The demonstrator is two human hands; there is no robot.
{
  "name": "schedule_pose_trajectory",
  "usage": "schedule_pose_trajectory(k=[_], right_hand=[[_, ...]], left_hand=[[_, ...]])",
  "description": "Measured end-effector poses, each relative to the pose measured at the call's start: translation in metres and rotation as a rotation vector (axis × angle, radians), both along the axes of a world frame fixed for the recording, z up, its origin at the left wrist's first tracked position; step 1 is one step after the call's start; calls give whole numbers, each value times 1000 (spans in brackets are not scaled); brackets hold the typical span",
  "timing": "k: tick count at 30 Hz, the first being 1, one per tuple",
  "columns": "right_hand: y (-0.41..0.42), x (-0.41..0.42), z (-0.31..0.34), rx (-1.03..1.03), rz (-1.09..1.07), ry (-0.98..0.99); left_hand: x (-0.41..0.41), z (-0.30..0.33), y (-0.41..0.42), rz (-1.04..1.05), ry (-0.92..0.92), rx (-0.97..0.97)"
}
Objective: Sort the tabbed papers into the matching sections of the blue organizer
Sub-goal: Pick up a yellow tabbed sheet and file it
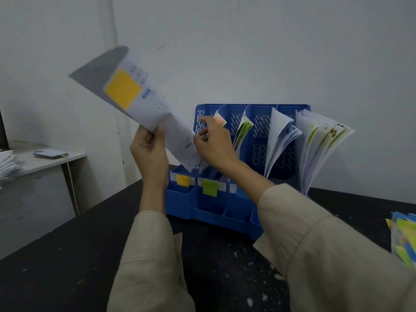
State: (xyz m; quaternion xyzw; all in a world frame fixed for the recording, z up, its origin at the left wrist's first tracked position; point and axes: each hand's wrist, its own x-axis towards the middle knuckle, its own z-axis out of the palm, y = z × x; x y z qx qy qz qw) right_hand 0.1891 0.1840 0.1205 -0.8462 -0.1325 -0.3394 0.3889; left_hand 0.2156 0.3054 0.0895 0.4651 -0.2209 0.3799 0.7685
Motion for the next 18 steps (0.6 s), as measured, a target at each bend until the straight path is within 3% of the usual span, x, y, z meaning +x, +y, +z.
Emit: schedule_pose_trajectory(k=[7,12,15,18], right_hand=[[-22,-10,42,14,-22,-45],[-25,-22,75,-323,4,-217],[-21,-32,89,-369,55,-201],[-16,-34,91,-478,-36,-81]], left_hand=[[9,-26,-26,-70,169,319],[12,-33,-27,-14,196,502],[12,-34,-23,6,196,570],[12,-35,-19,11,226,593]])
